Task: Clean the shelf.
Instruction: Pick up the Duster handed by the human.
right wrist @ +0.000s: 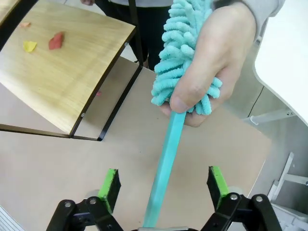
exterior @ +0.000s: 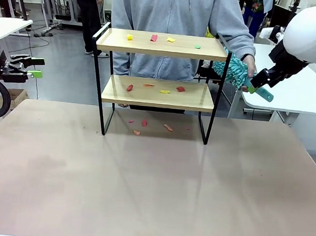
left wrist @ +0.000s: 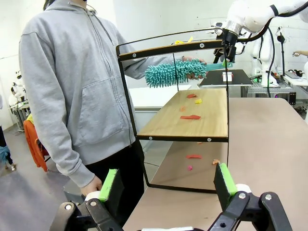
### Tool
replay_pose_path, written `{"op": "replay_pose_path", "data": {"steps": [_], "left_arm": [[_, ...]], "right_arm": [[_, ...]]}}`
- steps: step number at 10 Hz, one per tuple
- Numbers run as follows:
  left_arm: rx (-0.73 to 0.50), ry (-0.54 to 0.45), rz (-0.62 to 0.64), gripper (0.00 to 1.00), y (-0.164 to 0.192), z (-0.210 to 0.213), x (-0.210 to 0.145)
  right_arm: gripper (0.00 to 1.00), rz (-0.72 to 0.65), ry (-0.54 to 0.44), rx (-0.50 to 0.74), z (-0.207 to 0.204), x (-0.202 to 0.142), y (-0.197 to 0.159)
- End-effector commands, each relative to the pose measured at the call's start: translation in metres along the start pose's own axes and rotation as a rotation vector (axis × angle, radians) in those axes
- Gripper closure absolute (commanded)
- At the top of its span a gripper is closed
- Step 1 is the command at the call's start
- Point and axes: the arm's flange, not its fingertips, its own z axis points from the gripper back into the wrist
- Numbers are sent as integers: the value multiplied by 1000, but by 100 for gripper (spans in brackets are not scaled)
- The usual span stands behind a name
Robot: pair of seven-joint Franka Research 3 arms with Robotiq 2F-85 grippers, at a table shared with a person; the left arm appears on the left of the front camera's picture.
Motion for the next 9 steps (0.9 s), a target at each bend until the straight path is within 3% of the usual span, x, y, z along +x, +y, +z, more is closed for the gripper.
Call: {"op": "replay_pose_path", "data": {"steps": [1,2,3,4,9], "left_arm": [[-1,6,-4,0,-1,0,2],[-1,6,-4,0,-1,0,2],[-1,6,-4,0,-1,0,2],[-1,6,-4,0,-1,0,2],[-1,6,-4,0,-1,0,2]], "right_arm": [[60,-36,-3,-36,0,0,2],[100,-40,-1,-36,0,0,1],[65,-45,4,-36,0,0,1],[100,-50,8,-41,1,0,1],[100,-57,55,-51,0,-2,-2]]}}
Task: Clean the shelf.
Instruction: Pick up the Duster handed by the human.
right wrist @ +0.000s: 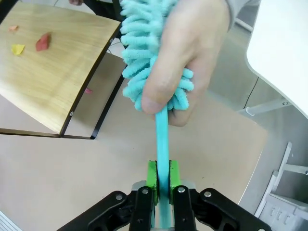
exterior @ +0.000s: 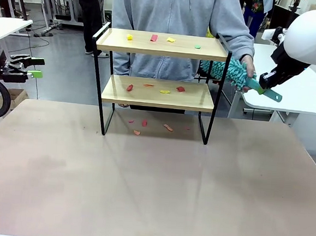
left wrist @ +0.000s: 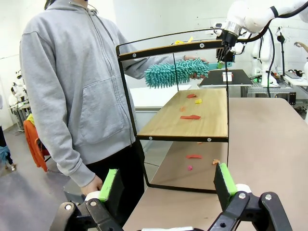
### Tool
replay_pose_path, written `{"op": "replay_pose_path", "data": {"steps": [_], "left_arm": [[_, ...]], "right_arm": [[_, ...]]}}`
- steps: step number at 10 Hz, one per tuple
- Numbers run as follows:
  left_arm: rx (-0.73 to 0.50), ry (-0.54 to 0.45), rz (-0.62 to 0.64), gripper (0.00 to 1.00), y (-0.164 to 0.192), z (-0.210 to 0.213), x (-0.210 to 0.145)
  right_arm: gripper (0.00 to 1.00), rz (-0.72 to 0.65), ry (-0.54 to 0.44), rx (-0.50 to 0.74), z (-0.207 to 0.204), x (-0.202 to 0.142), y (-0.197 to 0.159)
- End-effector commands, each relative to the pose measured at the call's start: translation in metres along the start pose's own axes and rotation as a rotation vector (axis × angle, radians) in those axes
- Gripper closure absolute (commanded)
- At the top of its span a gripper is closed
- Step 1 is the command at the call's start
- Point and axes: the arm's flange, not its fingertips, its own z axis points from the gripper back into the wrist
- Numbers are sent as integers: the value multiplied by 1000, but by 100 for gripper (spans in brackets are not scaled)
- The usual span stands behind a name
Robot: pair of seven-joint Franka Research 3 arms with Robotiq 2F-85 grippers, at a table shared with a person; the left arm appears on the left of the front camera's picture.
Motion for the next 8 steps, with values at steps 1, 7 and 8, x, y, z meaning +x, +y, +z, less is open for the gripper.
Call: {"op": "replay_pose_path", "data": {"steps": [1,7,8], "left_arm": [[-1,6,-4,0,-1,0,2],[-1,6,-4,0,-1,0,2],[-1,6,-4,0,-1,0,2]], "right_arm": [[100,-21,18,-23,3,1,3],[100,-6,4,0,0,0,0],[100,-6,4,0,0,0,0]]}}
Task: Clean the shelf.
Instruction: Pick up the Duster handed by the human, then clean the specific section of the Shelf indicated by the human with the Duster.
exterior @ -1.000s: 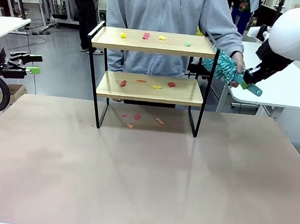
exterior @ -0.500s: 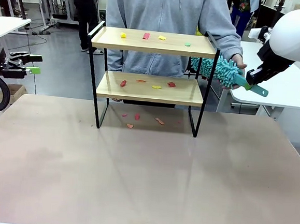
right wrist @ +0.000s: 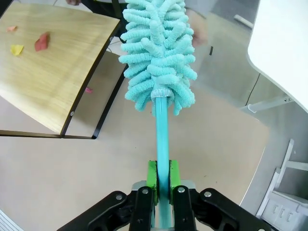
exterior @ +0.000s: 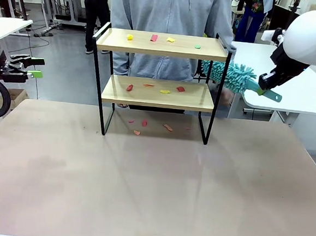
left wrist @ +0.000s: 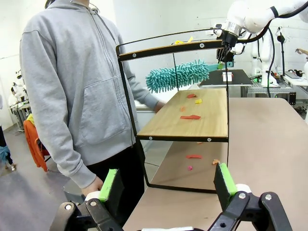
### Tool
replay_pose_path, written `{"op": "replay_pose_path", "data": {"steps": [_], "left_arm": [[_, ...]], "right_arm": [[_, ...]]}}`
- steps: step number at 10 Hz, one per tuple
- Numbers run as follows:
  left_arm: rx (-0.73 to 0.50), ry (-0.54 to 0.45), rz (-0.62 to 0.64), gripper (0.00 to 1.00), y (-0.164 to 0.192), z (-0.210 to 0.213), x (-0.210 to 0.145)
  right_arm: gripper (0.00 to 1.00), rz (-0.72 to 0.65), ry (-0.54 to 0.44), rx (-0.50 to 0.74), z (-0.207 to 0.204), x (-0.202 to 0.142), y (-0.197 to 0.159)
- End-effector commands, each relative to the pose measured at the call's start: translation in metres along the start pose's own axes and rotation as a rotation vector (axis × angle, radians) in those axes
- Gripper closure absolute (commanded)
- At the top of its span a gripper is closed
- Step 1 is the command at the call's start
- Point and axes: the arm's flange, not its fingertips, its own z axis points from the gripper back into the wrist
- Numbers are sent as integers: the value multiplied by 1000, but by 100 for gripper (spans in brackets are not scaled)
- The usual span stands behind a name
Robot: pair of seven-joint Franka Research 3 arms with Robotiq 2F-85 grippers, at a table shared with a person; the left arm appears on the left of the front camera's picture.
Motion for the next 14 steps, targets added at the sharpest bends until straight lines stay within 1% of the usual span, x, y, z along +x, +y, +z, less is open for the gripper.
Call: {"op": "replay_pose_path", "data": {"steps": [1,7,8,10,11,12,14], "left_arm": [[-1,6,-4,0,-1,0,2],[-1,6,-4,0,-1,0,2],[-1,6,-4,0,-1,0,2],[-1,6,-4,0,-1,0,2],[-1,6,-4,0,-1,0,2],[-1,6,-4,0,-1,0,2],[-1,6,-4,0,-1,0,2]], "right_arm": [[100,13,-3,-2,2,0,-1],[100,13,-3,-2,2,0,-1],[87,0,0,0,0,0,0],[87,57,-19,-70,30,-18,-19],[87,92,1,-109,46,-31,-32],[87,142,46,-84,59,-46,-43],[87,213,177,-62,85,-80,-65]]}}
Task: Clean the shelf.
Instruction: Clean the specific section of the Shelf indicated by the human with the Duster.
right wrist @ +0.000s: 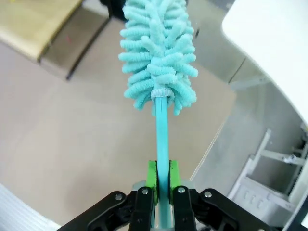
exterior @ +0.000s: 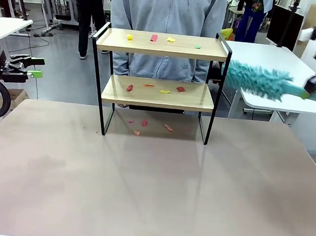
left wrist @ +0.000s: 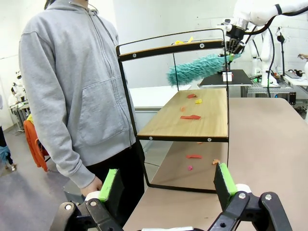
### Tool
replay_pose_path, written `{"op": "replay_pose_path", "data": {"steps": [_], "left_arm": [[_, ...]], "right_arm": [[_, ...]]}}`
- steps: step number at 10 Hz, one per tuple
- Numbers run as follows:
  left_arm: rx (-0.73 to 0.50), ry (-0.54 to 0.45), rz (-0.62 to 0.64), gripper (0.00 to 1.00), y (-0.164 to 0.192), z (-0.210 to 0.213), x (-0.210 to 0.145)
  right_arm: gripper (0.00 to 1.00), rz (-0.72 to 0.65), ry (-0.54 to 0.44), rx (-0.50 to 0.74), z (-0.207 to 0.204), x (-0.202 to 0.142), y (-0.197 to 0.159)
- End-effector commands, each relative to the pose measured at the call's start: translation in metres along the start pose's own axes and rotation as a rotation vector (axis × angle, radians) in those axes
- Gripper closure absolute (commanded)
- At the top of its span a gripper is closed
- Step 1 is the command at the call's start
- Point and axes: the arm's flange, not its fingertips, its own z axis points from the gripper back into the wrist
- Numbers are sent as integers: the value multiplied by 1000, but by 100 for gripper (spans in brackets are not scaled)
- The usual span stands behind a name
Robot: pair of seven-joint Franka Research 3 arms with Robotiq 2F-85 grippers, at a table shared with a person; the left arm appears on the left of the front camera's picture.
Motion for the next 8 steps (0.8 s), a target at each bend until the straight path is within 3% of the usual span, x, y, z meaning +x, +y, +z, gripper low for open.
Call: {"op": "replay_pose_path", "data": {"steps": [1,5,8], "left_arm": [[-1,6,-3,0,-1,0,2],[-1,6,-3,0,-1,0,2],[-1,6,-3,0,-1,0,2]], "right_arm": [[87,102,123,9,19,-33,-10],[87,385,317,185,45,-93,-4],[87,645,329,339,42,-99,35]]}}
